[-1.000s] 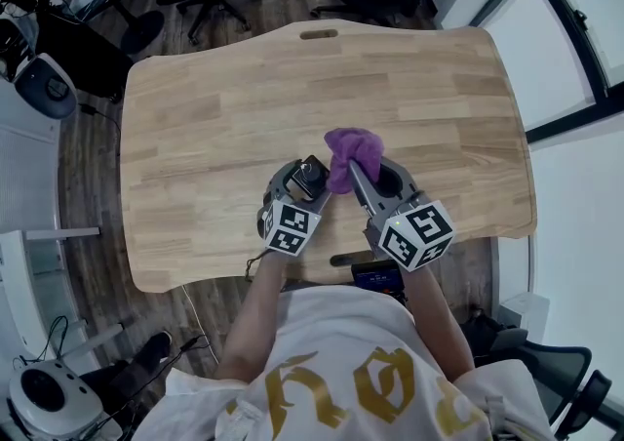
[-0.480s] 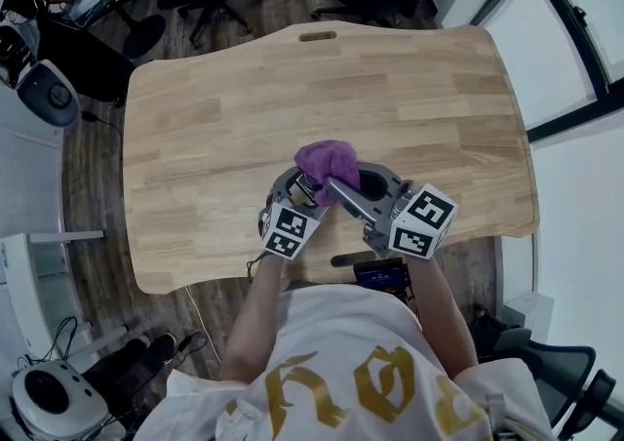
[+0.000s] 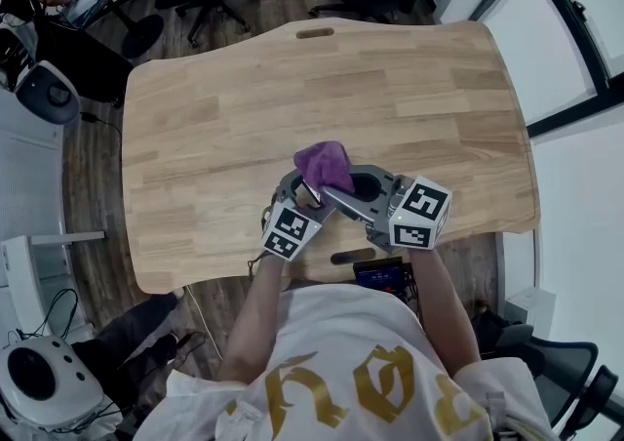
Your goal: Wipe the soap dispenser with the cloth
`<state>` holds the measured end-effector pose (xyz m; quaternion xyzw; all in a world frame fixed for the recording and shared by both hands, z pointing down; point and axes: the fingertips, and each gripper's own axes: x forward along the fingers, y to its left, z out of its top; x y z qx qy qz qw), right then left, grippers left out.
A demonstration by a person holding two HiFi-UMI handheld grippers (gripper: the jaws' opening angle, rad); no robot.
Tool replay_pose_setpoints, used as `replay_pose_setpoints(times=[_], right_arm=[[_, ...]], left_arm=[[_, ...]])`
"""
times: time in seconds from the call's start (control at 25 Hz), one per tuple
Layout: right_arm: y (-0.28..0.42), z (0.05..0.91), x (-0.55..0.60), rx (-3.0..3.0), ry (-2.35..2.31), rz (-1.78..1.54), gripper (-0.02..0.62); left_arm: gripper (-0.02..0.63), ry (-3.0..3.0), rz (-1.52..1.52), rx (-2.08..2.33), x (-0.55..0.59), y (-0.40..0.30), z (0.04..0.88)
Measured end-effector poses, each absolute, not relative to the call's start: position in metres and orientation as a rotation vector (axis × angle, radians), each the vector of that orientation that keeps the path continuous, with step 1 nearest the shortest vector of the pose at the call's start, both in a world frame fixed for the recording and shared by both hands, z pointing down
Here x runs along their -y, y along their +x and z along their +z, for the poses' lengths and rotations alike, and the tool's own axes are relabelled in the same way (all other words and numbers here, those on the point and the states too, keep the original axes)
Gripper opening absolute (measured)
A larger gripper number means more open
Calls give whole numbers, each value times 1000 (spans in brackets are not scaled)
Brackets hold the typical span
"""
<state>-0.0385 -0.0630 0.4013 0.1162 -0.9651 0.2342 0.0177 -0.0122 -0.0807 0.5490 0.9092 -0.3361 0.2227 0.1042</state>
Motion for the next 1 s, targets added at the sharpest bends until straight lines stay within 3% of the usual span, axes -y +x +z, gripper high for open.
replay_pose_setpoints(times=[1.0], right_arm=[[-33, 398, 79, 3042, 437, 800, 54]], left_arm=[[348, 2675, 547, 905, 70, -12, 540]])
